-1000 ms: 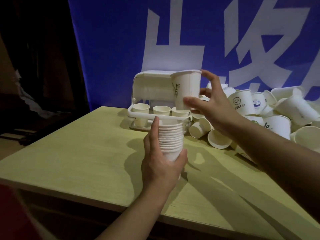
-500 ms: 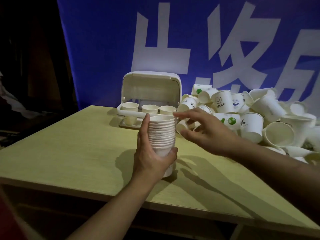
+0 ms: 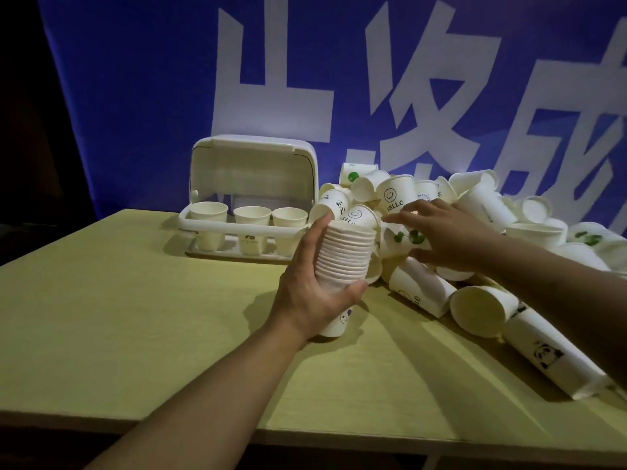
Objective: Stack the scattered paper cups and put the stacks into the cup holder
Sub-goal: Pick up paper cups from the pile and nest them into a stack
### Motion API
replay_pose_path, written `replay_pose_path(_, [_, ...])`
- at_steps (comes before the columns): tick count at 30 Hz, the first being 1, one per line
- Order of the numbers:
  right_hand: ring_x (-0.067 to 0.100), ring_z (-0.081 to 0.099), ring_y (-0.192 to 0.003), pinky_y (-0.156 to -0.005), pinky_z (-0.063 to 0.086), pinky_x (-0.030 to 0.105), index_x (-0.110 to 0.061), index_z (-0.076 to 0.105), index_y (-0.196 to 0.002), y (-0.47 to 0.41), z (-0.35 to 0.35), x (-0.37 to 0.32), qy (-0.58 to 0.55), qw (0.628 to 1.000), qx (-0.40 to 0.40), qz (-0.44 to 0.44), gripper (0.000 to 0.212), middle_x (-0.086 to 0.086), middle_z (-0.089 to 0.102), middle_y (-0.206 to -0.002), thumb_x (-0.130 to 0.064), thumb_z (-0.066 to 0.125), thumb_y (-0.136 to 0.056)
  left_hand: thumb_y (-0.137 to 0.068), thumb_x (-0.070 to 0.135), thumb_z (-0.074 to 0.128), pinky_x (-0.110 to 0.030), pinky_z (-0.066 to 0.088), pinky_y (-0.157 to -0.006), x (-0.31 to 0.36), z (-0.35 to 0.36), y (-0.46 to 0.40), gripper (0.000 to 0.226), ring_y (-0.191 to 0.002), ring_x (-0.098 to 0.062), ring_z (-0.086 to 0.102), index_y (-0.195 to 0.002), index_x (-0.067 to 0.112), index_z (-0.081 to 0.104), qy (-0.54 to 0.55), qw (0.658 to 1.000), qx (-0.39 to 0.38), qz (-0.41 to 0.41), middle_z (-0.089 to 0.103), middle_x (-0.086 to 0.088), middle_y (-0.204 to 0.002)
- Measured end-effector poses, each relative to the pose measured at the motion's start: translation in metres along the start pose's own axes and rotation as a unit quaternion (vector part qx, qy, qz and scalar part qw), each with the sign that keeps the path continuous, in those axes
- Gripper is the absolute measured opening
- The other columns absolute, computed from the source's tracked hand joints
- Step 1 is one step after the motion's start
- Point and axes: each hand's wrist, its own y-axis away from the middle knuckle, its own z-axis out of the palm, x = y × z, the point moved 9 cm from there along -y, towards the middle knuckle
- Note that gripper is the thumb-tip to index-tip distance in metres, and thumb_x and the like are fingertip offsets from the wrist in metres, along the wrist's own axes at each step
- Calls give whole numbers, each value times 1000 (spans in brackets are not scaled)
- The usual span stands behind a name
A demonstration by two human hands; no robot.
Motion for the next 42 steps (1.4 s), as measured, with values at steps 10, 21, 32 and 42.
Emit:
replay_pose_path(10, [23,40,-133,-108,31,41,-49,18,-148,-24,6,-9,78,995,-40,-55,82,-6,43,-150,-51,69,-84,-64,60,75,-40,58,-93,-10,-3,3,88,-114,-2,61,-134,75,23,78,997,-4,-15,53,28,-134])
replay_pose_path(21, [5,61,-97,-74,54,24,-39,35,-142,15,-73,-21,-590,783,182,79,64,-16,50,-112,-29,68,-89,-67,55,78,-48,53,-100,-3,4,7,92,-123,-7,59,-138,73,22,108,993,-41,-17,50,20,-144])
replay_pose_path(32, [-10,57,-105,-83,45,20,-44,48,-140,30,-43,-84,-542,834,97,35,61,-23,58,-125,-62,51,-82,-64,59,77,-22,49,-98,0,-15,10,106,-126,4,53,-136,78,2,87,996,24,-9,41,31,-141])
replay_pose_path(42, [12,44,-129,-102,37,27,-38,36,-147,29,-9,-63,-300,953,41,17,68,-9,49,-144,-33,70,-88,-65,56,76,-44,56,-89,-18,-42,9,90,-107,-11,59,-137,60,23,7,987,149,-62,47,18,-128])
